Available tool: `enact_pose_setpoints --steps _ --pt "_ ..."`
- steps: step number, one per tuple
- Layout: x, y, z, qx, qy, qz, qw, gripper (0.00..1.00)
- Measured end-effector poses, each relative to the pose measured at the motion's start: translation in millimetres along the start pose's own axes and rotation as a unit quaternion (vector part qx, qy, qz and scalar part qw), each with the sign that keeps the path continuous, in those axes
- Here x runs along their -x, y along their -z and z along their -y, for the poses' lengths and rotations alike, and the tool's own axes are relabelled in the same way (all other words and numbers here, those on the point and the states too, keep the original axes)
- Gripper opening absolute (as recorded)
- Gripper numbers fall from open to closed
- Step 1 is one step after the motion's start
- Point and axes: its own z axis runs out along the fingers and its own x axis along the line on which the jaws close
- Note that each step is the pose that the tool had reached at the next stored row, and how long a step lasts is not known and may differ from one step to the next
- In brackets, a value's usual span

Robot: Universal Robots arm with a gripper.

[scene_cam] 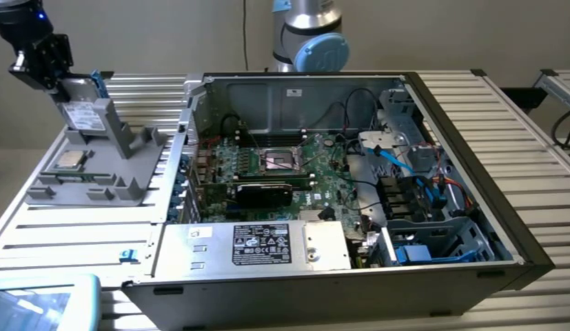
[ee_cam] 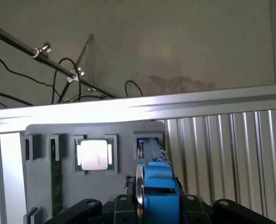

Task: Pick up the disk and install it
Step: 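Pick up the disk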

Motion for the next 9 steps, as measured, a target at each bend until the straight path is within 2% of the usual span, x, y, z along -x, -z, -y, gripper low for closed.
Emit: enact_pose_setpoints --steps 9 --pt "0.8 40.6 -0.2 0.0 0.0 -0.0011 1.0 0.37"
